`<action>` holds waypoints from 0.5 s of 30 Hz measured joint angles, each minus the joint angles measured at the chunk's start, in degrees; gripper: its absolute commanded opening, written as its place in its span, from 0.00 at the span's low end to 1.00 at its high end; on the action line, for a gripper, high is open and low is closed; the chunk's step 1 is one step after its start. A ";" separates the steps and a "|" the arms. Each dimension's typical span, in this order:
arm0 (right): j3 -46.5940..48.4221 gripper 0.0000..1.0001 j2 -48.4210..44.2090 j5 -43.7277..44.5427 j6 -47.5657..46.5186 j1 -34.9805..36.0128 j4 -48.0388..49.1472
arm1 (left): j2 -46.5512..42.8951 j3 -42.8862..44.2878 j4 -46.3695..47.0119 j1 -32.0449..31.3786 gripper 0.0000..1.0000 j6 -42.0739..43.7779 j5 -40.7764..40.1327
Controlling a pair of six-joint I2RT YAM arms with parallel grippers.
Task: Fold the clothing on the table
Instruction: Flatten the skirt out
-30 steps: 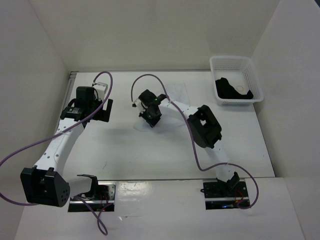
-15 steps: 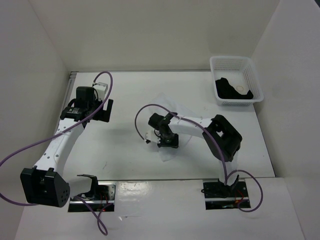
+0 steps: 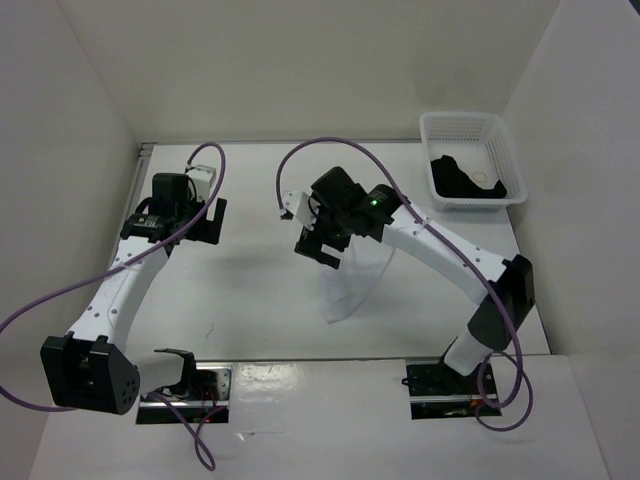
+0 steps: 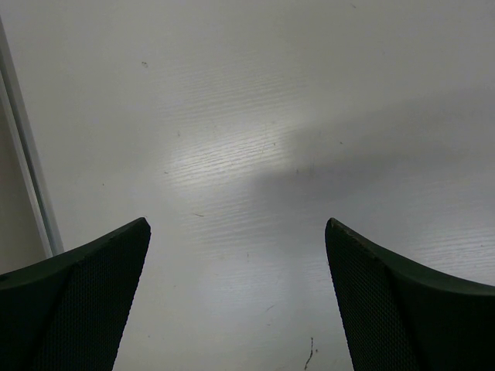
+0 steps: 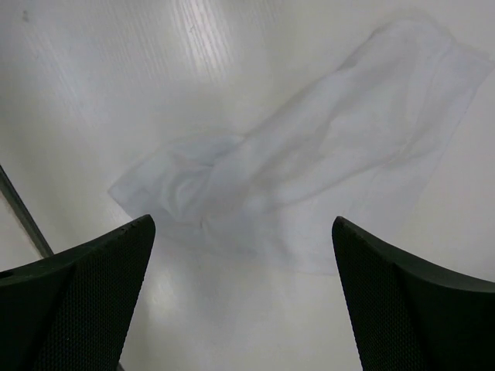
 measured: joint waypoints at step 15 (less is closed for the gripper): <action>-2.12 0.99 17.18 2.38 18.56 -0.02 7.87 | 2.29 0.00 0.00 0.00 1.00 -0.04 -1.07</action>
